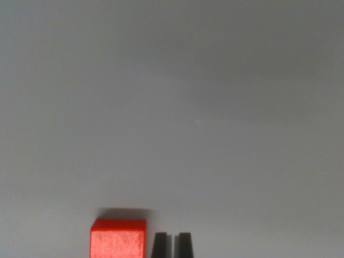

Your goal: Reach red block

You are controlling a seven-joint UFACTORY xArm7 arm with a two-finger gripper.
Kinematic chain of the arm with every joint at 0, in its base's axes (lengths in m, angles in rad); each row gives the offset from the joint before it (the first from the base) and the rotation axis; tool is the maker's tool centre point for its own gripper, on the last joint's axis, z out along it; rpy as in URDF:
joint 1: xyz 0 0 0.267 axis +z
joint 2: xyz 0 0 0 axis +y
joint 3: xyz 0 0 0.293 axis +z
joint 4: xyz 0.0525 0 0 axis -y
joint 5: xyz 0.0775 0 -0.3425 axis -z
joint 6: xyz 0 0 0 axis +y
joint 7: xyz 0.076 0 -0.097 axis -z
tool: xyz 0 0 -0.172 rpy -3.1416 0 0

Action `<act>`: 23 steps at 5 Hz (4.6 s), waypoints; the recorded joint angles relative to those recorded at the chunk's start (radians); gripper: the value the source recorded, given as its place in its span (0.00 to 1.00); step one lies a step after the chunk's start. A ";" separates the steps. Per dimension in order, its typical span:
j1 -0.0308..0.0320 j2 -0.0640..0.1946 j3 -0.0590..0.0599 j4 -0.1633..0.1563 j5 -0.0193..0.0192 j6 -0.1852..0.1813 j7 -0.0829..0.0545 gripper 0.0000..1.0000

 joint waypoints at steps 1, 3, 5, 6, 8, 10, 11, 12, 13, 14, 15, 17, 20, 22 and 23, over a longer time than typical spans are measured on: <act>0.0063 0.004 0.006 -0.043 0.0012 -0.047 0.008 0.00; 0.0124 0.008 0.012 -0.085 0.0024 -0.092 0.015 0.00; 0.0181 0.012 0.018 -0.125 0.0035 -0.134 0.022 0.00; 0.0181 0.012 0.018 -0.125 0.0035 -0.134 0.022 0.00; 0.0237 0.015 0.024 -0.163 0.0046 -0.176 0.029 0.00; 0.0289 0.019 0.029 -0.199 0.0056 -0.215 0.035 0.00; 0.0339 0.022 0.034 -0.234 0.0066 -0.252 0.041 0.00; 0.0339 0.022 0.034 -0.234 0.0066 -0.252 0.041 0.00; 0.0382 0.025 0.038 -0.263 0.0074 -0.284 0.046 0.00; 0.0382 0.025 0.038 -0.263 0.0074 -0.284 0.046 0.00; 0.0422 0.027 0.042 -0.291 0.0082 -0.314 0.051 0.00; 0.0456 0.029 0.045 -0.314 0.0088 -0.339 0.055 0.00; 0.0484 0.031 0.048 -0.333 0.0094 -0.360 0.059 0.00; 0.0505 0.032 0.050 -0.348 0.0098 -0.376 0.061 0.00; 0.0519 0.033 0.052 -0.358 0.0100 -0.386 0.063 0.00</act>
